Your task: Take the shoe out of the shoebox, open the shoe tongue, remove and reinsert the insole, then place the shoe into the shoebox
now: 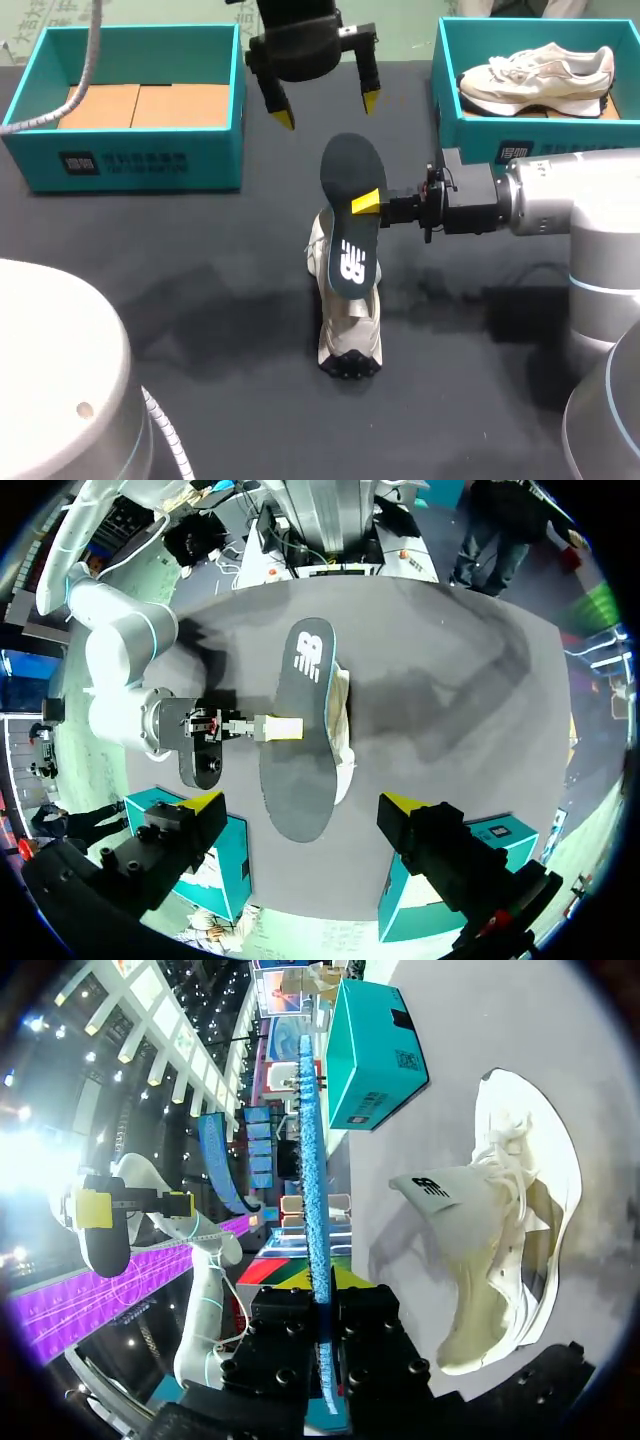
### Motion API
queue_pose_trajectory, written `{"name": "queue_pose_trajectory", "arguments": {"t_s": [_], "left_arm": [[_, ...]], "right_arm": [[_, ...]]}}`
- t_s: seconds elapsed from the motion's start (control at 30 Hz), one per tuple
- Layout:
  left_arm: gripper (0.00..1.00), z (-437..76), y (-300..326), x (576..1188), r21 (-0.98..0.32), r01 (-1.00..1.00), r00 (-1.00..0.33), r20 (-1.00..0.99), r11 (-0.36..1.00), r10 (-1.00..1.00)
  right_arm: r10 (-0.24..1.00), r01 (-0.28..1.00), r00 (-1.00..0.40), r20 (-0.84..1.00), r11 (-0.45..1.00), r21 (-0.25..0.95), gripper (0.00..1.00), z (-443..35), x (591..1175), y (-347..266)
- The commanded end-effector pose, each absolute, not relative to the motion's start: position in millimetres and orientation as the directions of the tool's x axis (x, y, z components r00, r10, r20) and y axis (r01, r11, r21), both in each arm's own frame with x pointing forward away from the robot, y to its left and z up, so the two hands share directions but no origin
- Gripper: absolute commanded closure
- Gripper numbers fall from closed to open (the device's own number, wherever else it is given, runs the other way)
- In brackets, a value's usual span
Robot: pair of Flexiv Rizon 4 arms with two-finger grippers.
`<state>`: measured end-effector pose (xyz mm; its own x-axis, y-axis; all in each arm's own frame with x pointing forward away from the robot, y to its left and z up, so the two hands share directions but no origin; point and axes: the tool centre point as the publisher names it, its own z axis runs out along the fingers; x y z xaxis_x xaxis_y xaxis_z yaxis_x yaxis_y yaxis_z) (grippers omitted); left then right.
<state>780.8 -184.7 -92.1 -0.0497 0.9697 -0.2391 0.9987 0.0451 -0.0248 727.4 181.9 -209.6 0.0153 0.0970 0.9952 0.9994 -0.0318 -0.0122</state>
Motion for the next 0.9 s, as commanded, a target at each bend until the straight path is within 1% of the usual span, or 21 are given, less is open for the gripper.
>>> {"name": "queue_pose_trajectory", "arguments": {"t_s": [0.03,0.17,0.57,0.6,0.67,0.7,0.73,0.77,0.8,0.83,0.9], "left_arm": [[0.0,-96.1,-151.2,778.0,-0.056,0.993,-0.113,-0.755,0.107,0.646],[0.0,-90.0,-138.2,783.1,-0.08,0.983,-0.162,-0.802,0.165,0.576],[0.0,-90.0,-138.2,783.1,-0.08,0.983,-0.162,-0.802,0.165,0.576],[0.0,-93.9,-138.3,781.1,-0.069,0.989,-0.133,-0.807,0.132,0.575],[0.0,-108.7,-131.7,784.9,-0.095,0.993,-0.12,-0.836,0.074,0.536],[0.0,-111.9,-129.3,787.2,-0.115,0.991,-0.136,-0.844,0.072,0.52],[0.0,-118.5,-122.7,791.1,-0.138,0.99,-0.135,-0.869,0.028,0.476],[0.0,-120.9,-119.7,792.4,-0.145,0.989,-0.134,-0.876,0.013,0.464],[0.0,-123.7,-115.6,796.2,-0.162,0.986,-0.157,-0.884,0.025,0.441],[0.0,-124.9,-112.0,797.4,-0.163,0.986,-0.139,-0.899,-0.024,0.415],[0.0,-123.1,-107.1,797.9,-0.16,0.984,-0.122,-0.928,-0.079,0.352]], "right_arm": [[0.1,0.999,0.015,0.995,-0.033,-0.012,1.0,-209.8,726.7,183.2],[0.1,0.999,0.015,0.995,-0.033,-0.012,1.0,-209.8,726.7,183.2],[0.1,0.999,0.015,0.995,-0.033,-0.012,1.0,-209.8,726.7,183.2],[0.1,0.999,0.015,0.995,-0.033,-0.012,1.0,-209.8,726.7,183.2],[0.1,0.999,0.015,0.995,-0.033,-0.012,1.0,-209.8,726.7,183.2],[0.1,0.999,0.015,0.995,-0.033,-0.012,1.0,-209.8,726.7,183.2],[0.1,0.999,0.015,0.995,-0.033,-0.012,1.0,-209.8,726.7,183.2],[0.1,0.999,0.015,0.995,-0.033,-0.012,1.0,-209.8,726.7,183.2],[0.1,0.999,0.015,0.995,-0.033,-0.012,1.0,-209.8,726.7,183.2],[0.1,0.999,0.015,0.995,-0.033,-0.012,1.0,-209.8,726.7,183.2],[0.1,0.999,0.015,0.995,-0.033,-0.012,1.0,-209.8,726.7,183.2]]}}
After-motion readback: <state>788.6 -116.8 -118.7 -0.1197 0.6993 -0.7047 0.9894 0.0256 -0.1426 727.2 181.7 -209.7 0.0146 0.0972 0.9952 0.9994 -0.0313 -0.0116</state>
